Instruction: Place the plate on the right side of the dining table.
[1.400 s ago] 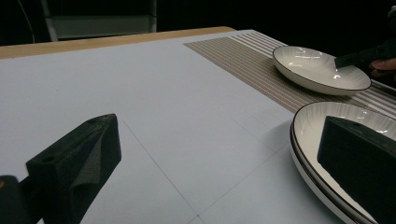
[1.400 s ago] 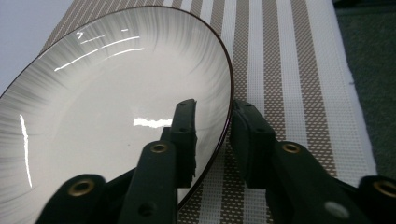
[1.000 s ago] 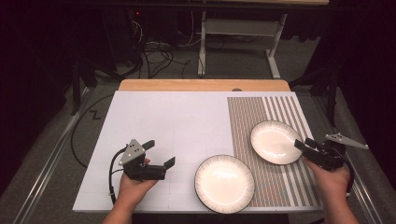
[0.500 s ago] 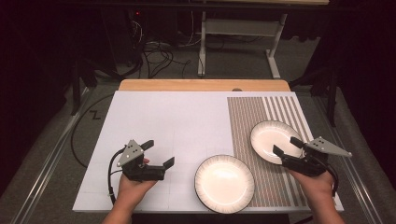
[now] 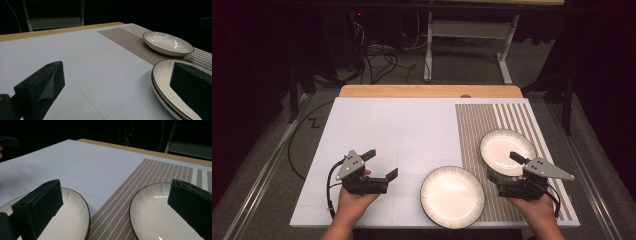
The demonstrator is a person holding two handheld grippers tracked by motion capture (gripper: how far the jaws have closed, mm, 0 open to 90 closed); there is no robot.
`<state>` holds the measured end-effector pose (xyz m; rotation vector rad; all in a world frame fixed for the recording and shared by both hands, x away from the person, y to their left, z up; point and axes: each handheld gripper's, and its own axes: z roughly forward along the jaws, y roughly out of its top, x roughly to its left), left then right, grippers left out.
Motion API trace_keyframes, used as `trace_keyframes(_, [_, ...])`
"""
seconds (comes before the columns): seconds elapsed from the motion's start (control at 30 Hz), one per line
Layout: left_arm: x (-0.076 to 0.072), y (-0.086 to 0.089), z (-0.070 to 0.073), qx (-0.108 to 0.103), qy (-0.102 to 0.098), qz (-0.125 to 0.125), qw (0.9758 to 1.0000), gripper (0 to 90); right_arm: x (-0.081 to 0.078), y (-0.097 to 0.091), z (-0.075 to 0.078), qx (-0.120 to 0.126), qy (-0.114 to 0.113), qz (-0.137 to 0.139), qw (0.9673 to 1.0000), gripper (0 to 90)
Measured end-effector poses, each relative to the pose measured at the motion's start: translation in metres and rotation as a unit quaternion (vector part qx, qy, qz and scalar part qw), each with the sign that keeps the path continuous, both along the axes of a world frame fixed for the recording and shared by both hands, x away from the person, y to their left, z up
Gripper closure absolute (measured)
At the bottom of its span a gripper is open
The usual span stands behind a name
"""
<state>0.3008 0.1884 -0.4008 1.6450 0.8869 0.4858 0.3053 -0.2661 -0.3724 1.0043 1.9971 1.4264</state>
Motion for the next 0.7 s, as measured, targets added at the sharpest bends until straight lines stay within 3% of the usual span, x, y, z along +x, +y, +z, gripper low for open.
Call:
trace_keyframes(0.13, [0.0, -0.001, 0.0, 0.004, 0.0, -0.001, 1.0, 0.2, 0.0, -0.002, -0.005, -0.004, -0.01, -0.005, 0.9999, 1.0])
trace_keyframes(0.37, [0.0, -0.003, -0.001, 0.01, 0.001, -0.003, 0.9999, 0.2, 0.002, -0.008, -0.01, -0.004, -0.004, -0.016, 0.9999, 1.0])
trace_keyframes(0.7, [0.0, -0.003, -0.002, 0.011, 0.0, -0.003, 0.9999, 0.8, 0.003, -0.009, -0.011, -0.01, -0.004, -0.012, 0.9999, 1.0])
